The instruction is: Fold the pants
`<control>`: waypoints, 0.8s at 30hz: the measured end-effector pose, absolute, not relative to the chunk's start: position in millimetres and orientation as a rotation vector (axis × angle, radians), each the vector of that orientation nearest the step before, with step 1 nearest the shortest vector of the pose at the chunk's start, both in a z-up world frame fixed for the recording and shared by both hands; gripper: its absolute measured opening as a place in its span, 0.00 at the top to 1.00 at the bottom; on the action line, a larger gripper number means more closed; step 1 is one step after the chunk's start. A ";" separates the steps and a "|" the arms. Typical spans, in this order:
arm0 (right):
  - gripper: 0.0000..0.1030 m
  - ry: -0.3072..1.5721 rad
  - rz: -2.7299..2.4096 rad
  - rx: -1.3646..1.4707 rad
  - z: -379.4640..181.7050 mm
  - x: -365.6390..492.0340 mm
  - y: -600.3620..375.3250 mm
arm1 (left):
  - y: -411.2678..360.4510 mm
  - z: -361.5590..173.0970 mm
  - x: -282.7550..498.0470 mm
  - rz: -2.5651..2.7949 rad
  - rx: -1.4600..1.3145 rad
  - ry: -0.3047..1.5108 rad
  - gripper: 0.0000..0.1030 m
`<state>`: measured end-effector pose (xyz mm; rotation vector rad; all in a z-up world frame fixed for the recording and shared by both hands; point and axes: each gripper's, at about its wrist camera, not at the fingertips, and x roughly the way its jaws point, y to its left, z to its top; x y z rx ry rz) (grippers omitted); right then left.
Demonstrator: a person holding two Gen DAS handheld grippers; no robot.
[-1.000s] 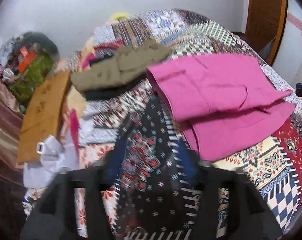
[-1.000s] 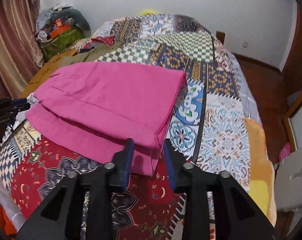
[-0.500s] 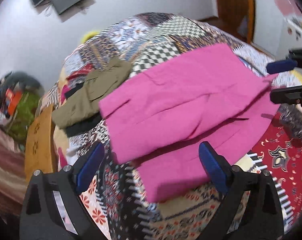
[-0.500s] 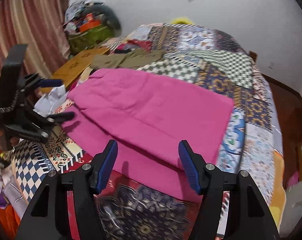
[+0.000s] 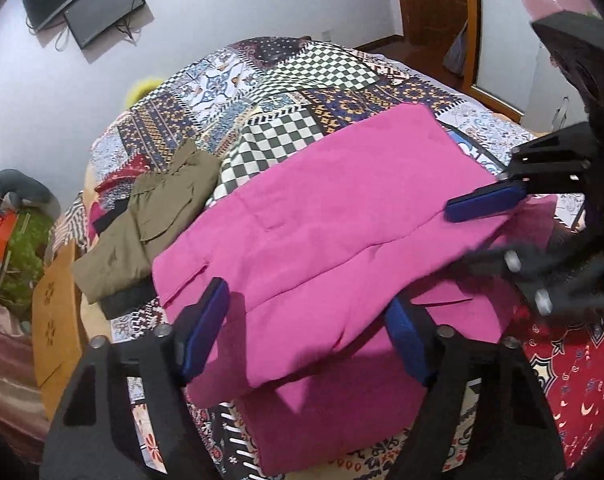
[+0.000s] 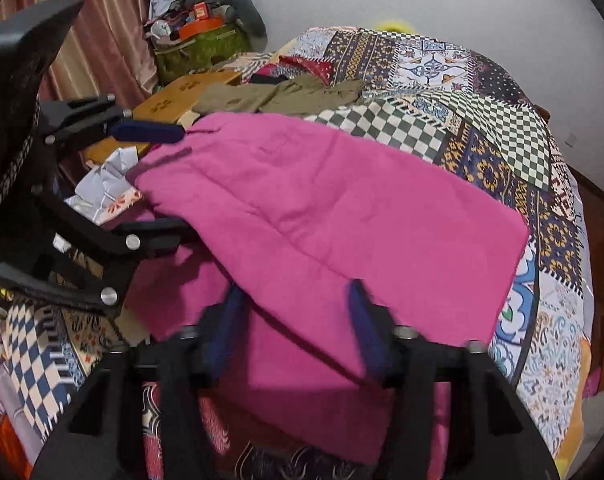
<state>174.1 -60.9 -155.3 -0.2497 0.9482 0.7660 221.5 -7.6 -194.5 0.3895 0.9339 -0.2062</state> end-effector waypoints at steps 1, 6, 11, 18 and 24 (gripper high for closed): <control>0.81 0.946 0.766 -0.239 -153.9 175.8 -61.1 | -8.7 -195.4 220.5 -0.211 0.392 0.935 0.30; 0.93 0.903 0.772 -0.208 -140.7 173.7 -66.3 | -12.2 -199.4 213.8 -0.211 0.408 0.939 0.66; 0.94 0.857 0.792 -0.239 -126.5 157.2 -69.4 | -10.6 -184.9 202.1 -0.233 0.357 0.921 0.85; 0.94 0.845 0.793 -0.261 -120.9 138.7 -78.7 | -19.0 -179.6 182.1 -0.277 0.342 0.931 0.85; 0.94 0.878 0.778 -0.266 -132.5 130.8 -81.0 | -20.8 -193.3 175.0 -0.281 0.311 0.978 0.85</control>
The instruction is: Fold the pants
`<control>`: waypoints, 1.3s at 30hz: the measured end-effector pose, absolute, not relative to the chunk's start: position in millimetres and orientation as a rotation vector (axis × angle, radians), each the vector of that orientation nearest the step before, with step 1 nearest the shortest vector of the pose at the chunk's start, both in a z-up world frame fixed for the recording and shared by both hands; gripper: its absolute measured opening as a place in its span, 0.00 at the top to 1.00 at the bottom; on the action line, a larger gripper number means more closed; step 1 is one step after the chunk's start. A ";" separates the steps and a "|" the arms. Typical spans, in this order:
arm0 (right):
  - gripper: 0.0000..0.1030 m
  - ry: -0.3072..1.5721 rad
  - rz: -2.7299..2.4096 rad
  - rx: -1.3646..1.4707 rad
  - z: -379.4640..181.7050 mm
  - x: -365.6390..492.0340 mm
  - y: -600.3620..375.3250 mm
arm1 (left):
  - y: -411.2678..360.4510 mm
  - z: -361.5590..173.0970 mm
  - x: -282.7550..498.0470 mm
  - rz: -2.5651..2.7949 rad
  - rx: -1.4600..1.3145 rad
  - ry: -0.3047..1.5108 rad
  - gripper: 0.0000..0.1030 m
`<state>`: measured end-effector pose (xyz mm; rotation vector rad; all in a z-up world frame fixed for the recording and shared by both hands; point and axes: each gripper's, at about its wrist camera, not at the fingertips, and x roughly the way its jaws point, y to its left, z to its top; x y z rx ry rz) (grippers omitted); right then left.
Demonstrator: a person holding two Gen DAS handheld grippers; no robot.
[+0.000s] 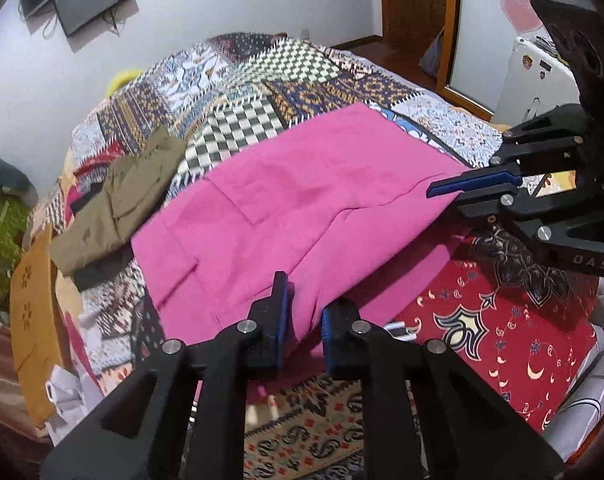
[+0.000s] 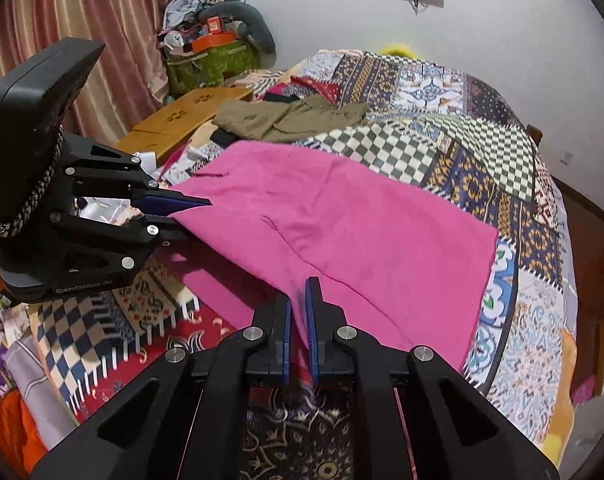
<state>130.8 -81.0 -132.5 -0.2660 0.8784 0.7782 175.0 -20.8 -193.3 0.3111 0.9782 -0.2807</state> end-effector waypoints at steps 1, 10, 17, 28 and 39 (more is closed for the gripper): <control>0.93 0.888 0.778 -0.264 -134.7 130.1 -81.7 | -19.6 -195.3 174.3 -0.282 0.298 0.989 0.85; 0.91 0.960 0.770 -0.254 -140.8 119.5 -91.4 | 3.3 -183.1 151.5 -0.298 0.190 1.023 0.65; 0.68 0.943 0.767 -0.150 -121.2 115.1 -110.6 | 46.6 -164.4 143.7 -0.188 0.067 0.998 0.52; 0.65 0.966 0.727 0.005 -126.4 143.5 -95.1 | 84.6 -192.6 173.5 -0.104 -0.166 1.102 0.47; 0.65 1.068 0.665 -0.045 -165.5 151.0 -101.8 | 95.9 -212.1 161.7 -0.063 -0.158 1.113 0.44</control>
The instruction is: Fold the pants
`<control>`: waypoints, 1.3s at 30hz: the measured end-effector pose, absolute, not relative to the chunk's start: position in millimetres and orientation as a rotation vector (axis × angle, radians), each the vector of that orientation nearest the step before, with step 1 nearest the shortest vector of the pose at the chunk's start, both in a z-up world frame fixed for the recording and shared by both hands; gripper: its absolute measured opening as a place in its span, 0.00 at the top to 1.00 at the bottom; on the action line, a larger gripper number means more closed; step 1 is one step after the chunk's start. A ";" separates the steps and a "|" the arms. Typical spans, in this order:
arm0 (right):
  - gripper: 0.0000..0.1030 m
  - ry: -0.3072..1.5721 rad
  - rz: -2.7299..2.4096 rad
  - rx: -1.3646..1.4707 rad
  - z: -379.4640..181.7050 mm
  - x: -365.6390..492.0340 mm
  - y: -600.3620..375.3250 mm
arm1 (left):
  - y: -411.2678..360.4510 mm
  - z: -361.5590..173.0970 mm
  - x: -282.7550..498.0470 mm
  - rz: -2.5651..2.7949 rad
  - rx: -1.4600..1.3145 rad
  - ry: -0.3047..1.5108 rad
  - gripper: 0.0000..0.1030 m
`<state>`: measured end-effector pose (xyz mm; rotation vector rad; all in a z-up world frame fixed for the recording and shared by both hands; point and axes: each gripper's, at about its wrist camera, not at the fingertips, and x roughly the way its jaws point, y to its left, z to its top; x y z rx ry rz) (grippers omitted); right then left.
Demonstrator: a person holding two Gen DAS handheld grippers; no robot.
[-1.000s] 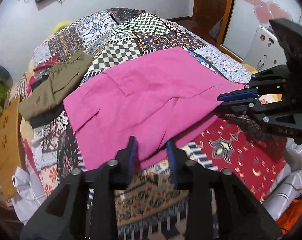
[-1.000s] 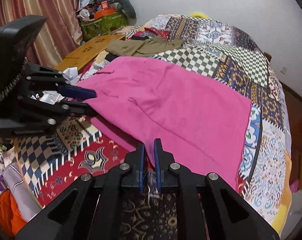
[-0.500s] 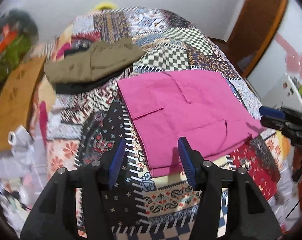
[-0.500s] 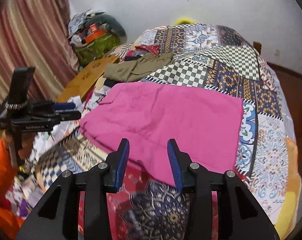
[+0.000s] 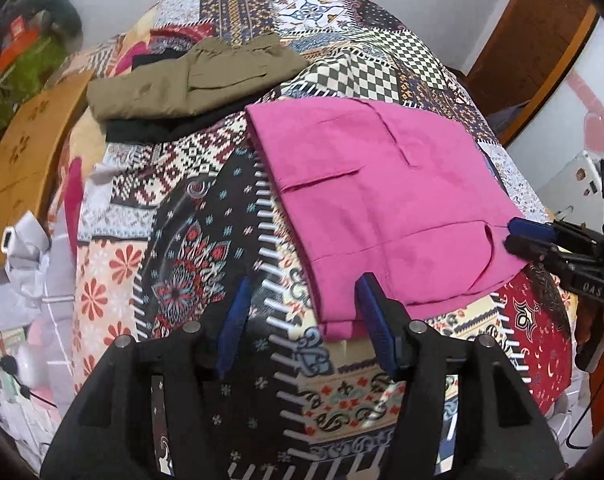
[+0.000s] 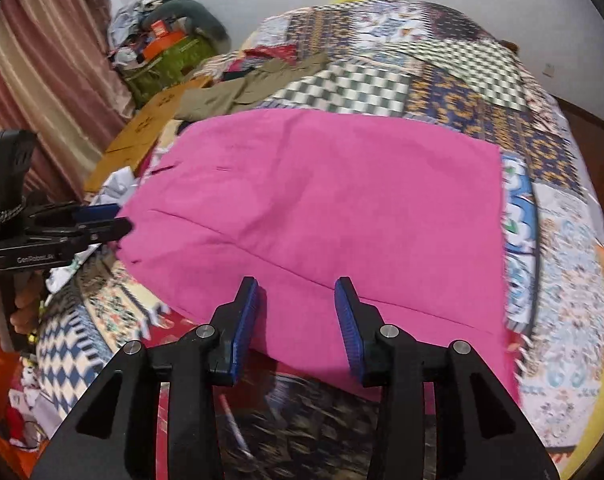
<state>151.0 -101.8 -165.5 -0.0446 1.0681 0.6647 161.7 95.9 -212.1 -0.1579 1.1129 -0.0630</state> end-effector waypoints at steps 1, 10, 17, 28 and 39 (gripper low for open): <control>0.65 1.072 0.649 -0.035 -166.1 151.5 -108.6 | 98.3 -212.8 160.2 -0.064 -0.168 1.113 0.44; 0.65 1.105 0.494 0.039 -173.8 150.5 -175.9 | 96.0 -213.6 156.6 -0.051 -0.149 1.098 0.44; 0.65 1.138 0.445 0.092 -174.8 147.6 -203.7 | 101.0 -204.8 161.1 -0.016 -0.132 1.088 0.43; 0.51 1.018 0.442 0.100 -138.3 193.7 -196.0 | 141.8 -173.7 230.9 0.089 -0.163 1.011 0.43; 0.50 0.997 0.413 0.016 -164.3 289.5 -172.4 | 156.9 -210.7 308.0 0.119 -0.273 1.099 0.43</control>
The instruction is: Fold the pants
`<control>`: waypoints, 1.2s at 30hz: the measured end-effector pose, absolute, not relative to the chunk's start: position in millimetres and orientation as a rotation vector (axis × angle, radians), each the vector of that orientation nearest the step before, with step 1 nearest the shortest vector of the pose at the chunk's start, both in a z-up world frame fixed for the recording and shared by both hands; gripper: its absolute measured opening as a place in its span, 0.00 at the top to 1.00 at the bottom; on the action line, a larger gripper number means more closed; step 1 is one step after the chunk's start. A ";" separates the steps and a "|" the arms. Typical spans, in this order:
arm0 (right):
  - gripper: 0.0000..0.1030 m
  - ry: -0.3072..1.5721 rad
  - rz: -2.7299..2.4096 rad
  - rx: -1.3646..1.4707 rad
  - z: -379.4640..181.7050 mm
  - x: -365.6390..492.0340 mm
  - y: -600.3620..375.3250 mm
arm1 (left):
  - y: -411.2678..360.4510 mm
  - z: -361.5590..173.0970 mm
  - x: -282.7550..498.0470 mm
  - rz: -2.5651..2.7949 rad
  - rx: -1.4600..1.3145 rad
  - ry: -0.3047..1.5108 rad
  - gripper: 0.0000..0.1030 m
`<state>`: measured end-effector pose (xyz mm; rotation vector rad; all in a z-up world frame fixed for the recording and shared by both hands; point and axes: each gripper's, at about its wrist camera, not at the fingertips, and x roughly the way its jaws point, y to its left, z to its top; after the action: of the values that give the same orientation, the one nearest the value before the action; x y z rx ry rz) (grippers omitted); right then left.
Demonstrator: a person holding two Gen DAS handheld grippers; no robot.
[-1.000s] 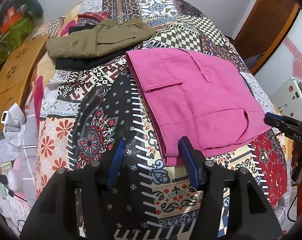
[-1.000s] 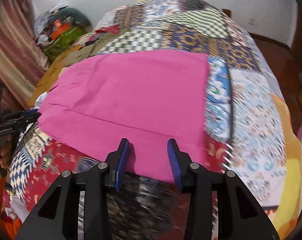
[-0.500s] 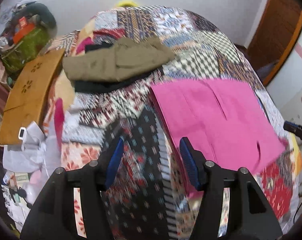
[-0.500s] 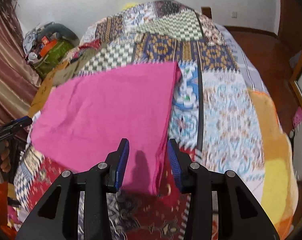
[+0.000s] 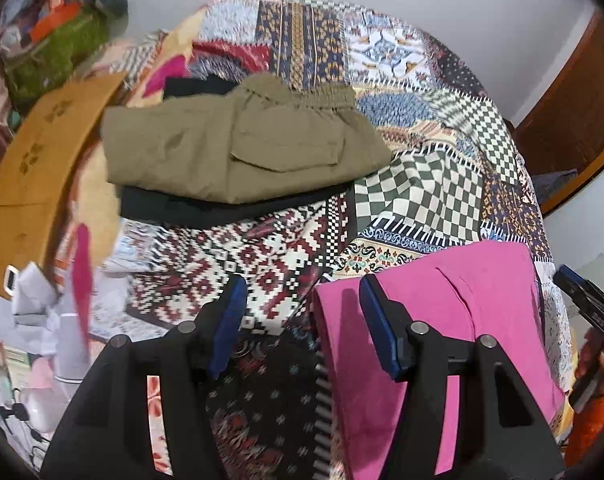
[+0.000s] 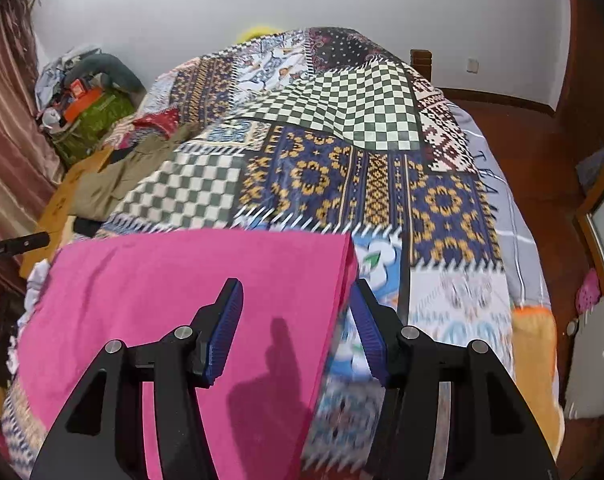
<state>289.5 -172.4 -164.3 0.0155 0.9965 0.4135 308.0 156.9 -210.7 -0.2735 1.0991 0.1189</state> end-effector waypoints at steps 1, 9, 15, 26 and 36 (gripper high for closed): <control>0.50 1.002 0.414 0.014 -168.4 296.2 -171.4 | 155.5 -217.8 312.4 0.105 -0.284 1.120 0.43; 0.50 1.088 0.407 -0.007 -217.4 341.8 -158.3 | 145.4 -244.7 314.8 0.039 -0.291 1.158 0.43; 0.75 1.087 0.415 -0.039 -233.2 341.3 -157.4 | 134.6 -251.6 310.6 0.100 -0.137 1.150 0.52; 0.88 1.106 0.364 -0.162 -208.0 330.8 -155.5 | 132.2 -235.3 304.3 0.146 -0.065 1.123 0.52; 0.42 0.997 0.615 -0.079 -132.1 292.6 -97.7 | 100.7 -179.2 318.5 0.009 -0.084 1.006 0.44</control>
<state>292.6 -97.7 -132.1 -0.0794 0.9968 0.6151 318.5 100.7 -179.2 -0.0839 1.0062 0.0092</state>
